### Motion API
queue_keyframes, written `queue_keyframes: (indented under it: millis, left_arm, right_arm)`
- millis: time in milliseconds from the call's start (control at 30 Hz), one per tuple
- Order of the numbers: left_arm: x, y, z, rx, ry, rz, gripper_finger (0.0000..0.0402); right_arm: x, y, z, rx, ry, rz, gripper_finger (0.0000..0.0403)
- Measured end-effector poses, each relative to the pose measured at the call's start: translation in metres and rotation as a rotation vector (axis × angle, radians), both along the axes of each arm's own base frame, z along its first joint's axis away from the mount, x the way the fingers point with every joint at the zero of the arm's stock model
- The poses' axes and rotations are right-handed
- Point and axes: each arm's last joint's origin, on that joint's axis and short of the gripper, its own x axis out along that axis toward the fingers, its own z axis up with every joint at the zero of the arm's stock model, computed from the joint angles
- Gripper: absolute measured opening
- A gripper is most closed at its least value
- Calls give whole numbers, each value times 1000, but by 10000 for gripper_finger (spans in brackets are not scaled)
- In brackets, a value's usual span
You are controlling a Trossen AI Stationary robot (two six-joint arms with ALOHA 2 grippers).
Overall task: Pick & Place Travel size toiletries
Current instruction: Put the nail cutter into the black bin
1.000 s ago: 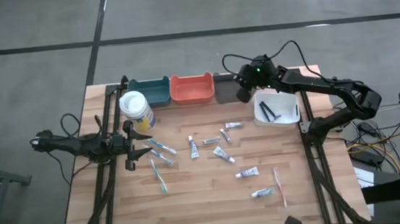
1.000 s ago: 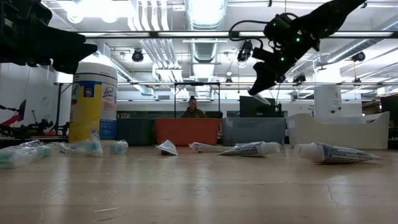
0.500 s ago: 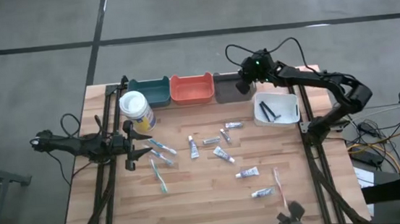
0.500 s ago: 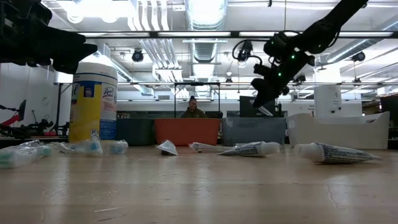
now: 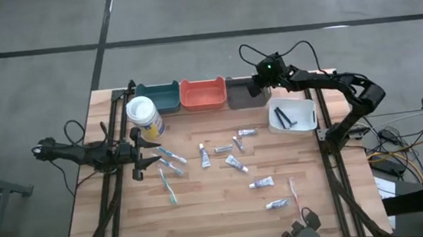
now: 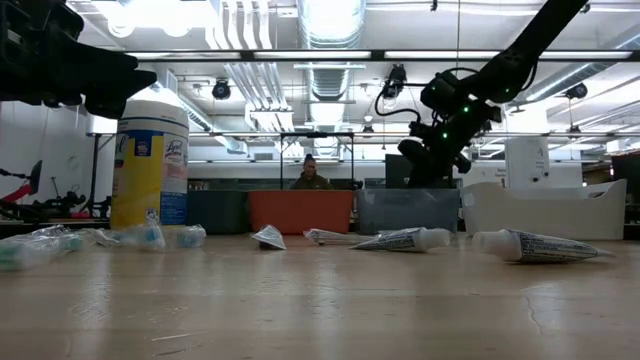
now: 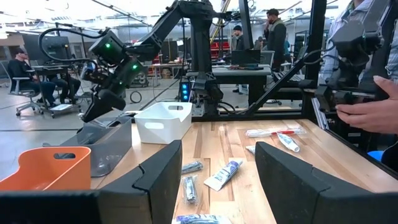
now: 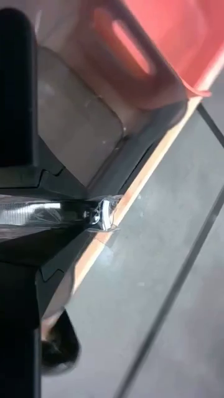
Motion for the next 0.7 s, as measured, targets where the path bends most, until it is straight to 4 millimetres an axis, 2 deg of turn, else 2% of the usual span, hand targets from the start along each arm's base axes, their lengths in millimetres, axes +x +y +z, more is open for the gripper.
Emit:
queue_keyframes:
  millis: [167, 400, 700]
  left_arm:
    - [0, 0, 0, 0, 0, 0, 209]
    - [0, 0, 0, 0, 0, 0, 209]
    - [0, 0, 0, 0, 0, 0, 209]
  right_arm:
    - [1, 0, -3, 54, -49, -62, 68]
    - [-1, 3, -4, 90, -21, -64, 68]
    - [6, 11, -5, 115, -34, -64, 79]
